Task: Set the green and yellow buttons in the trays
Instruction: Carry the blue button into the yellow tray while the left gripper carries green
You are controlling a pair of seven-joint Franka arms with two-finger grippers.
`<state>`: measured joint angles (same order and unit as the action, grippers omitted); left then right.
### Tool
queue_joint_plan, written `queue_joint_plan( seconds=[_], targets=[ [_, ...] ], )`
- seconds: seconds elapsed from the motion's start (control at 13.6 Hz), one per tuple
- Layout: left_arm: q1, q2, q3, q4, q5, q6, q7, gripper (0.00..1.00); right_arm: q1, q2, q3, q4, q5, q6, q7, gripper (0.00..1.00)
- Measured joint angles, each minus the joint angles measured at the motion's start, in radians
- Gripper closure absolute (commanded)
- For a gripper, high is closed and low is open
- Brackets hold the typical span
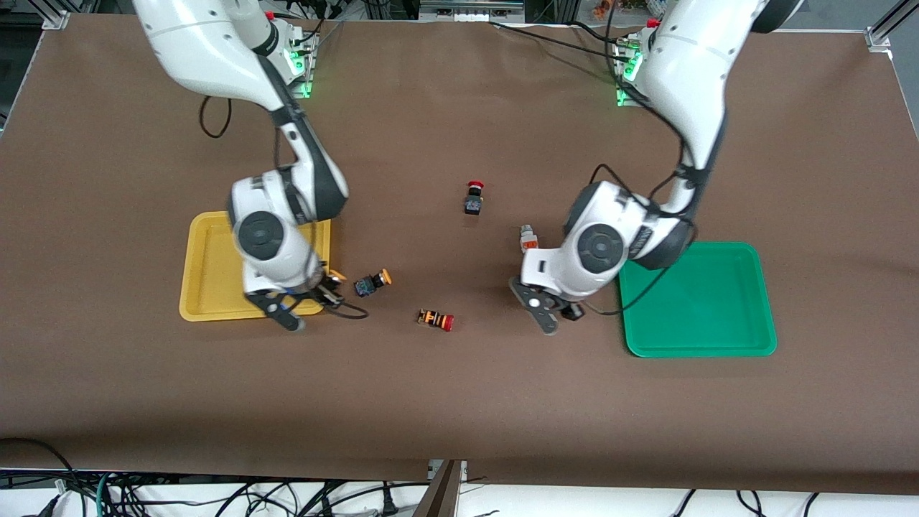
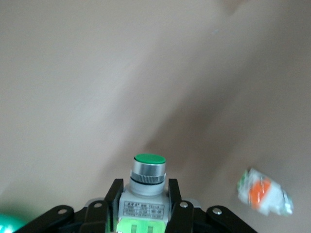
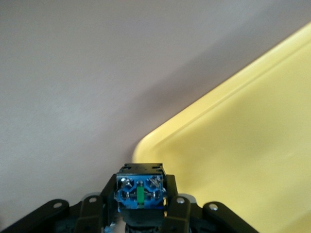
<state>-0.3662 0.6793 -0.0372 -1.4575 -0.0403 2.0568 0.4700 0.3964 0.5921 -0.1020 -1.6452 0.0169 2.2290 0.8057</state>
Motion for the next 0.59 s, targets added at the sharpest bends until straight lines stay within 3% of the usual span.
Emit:
queue_joint_plan(
  seconds=[0.22,0.29,0.37,0.52,0.59],
  targets=[
    [0.139,-0.084,0.004,-0.001,0.0,-0.187,-0.028,1.0,-0.066,-0.027,0.0,-0.018,0.005,-0.04,-0.148,1.0],
    [0.187,-0.091,0.005,-0.003,0.0,-0.22,-0.028,1.0,-0.075,-0.031,-0.002,-0.036,0.005,-0.041,-0.182,0.94],
    [0.228,-0.09,0.005,-0.011,0.001,-0.233,-0.026,1.0,-0.082,-0.037,-0.006,-0.061,0.005,-0.041,-0.22,0.7],
    [0.29,-0.073,0.006,-0.044,0.002,-0.228,0.007,1.0,-0.107,-0.059,-0.015,-0.132,0.005,-0.039,-0.307,0.56],
    [0.314,-0.056,0.006,-0.06,0.002,-0.206,0.045,1.0,-0.124,-0.078,-0.018,-0.175,0.005,-0.033,-0.345,0.23]
  ],
)
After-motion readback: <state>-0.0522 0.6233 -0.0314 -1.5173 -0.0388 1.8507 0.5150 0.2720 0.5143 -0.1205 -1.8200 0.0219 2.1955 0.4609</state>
